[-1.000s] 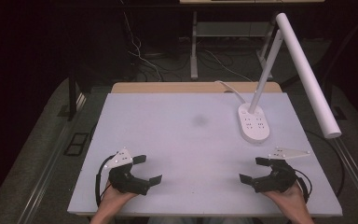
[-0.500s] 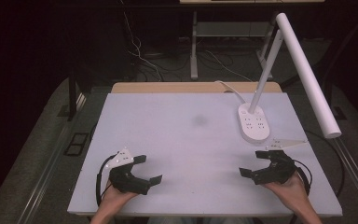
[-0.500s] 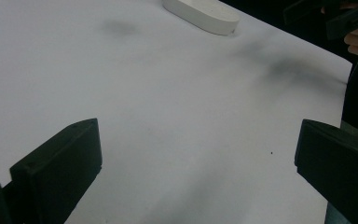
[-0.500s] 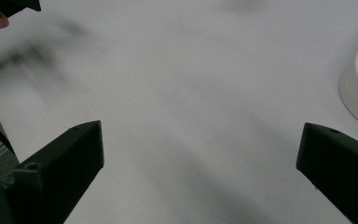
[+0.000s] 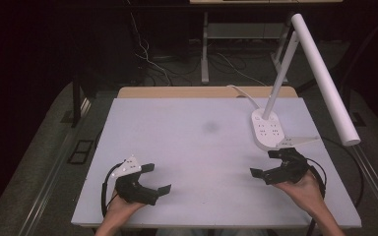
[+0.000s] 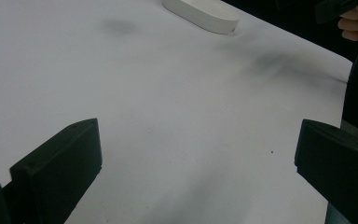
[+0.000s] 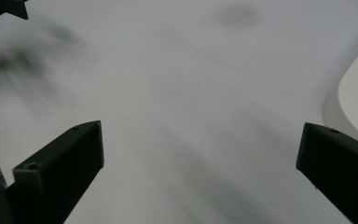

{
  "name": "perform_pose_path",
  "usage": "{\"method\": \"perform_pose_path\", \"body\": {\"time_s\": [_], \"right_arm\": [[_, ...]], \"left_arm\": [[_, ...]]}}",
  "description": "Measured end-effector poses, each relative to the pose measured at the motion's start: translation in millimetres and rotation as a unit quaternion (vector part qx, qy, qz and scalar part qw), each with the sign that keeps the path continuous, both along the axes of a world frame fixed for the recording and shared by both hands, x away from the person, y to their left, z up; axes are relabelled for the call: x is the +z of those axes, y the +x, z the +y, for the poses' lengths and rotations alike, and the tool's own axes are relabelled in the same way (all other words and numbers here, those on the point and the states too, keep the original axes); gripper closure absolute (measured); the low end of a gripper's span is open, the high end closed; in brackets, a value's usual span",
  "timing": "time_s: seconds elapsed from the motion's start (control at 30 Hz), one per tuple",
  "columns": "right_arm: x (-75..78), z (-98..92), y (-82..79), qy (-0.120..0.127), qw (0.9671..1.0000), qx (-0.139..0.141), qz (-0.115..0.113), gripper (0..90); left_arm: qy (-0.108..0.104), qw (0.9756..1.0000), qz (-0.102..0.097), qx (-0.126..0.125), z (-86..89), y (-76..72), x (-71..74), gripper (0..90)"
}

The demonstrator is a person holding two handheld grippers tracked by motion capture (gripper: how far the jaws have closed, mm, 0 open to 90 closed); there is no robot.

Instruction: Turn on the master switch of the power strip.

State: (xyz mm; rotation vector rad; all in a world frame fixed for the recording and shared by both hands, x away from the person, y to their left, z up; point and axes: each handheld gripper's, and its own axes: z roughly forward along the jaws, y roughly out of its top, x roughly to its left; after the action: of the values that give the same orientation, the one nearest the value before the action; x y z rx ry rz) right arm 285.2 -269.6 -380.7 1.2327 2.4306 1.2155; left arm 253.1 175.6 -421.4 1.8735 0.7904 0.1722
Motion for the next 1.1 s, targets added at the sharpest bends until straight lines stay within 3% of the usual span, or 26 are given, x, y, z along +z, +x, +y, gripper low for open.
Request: {"method": "perform_pose_path", "body": {"time_s": [1.1], "right_arm": [[28.4, -2.3, 55.7, -0.050, 0.9986, -0.008, -0.011, 0.2]], "left_arm": [[0.005, 1.0000, 0.002, -0.001, -0.5, 1.0, -1.3, 0.0]]}}
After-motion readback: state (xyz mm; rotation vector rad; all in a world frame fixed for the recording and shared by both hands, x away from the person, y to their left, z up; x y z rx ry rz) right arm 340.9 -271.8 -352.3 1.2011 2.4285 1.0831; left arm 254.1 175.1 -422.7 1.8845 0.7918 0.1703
